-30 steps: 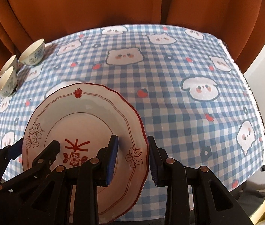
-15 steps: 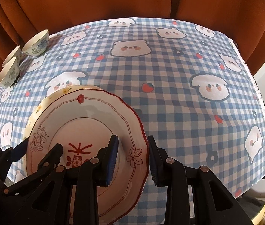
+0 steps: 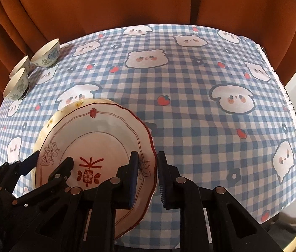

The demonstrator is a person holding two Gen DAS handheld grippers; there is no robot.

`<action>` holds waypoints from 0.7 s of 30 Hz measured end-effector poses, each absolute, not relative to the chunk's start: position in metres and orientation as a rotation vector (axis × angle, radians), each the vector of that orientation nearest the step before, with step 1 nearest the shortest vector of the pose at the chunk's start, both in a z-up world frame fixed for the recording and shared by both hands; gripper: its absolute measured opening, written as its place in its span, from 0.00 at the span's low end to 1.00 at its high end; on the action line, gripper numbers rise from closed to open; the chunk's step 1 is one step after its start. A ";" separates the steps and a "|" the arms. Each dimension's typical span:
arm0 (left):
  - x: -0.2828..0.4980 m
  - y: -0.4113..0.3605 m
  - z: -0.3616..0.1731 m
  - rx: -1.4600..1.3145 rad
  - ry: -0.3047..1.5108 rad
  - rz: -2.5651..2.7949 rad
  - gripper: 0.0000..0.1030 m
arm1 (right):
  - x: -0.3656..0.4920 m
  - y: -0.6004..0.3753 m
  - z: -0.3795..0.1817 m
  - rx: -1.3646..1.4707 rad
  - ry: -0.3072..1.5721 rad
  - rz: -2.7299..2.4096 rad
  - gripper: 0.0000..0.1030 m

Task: Organize plates and bowls
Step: 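Lower the red-rimmed plate onto the yellow-flower plates and open the right tool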

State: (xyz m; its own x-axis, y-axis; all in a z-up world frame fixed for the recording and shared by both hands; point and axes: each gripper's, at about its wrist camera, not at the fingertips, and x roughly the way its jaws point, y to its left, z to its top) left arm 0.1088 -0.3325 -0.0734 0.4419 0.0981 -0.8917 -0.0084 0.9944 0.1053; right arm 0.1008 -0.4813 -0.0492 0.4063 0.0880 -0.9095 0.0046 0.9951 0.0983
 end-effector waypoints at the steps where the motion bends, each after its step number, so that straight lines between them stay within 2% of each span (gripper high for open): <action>1: 0.108 -0.331 -0.073 0.091 1.109 0.076 0.58 | 0.102 -0.481 -0.050 0.093 1.156 0.055 0.20; 8: 0.102 -0.350 -0.061 0.173 1.047 0.025 0.55 | 0.109 -0.465 -0.054 0.083 1.160 0.117 0.20; 9: 0.102 -0.353 -0.062 0.182 1.050 0.011 0.57 | 0.110 -0.463 -0.054 0.077 1.160 0.123 0.20; 21: 0.112 -0.340 -0.075 0.080 1.118 0.044 0.56 | 0.114 -0.465 -0.064 0.090 1.172 0.139 0.20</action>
State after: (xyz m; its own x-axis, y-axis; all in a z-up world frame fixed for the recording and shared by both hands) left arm 0.1117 -0.3401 -0.0751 0.4366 0.0760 -0.8964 0.0047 0.9962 0.0867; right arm 0.1140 -0.4647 -0.0638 0.3814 0.1557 -0.9112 -0.0619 0.9878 0.1429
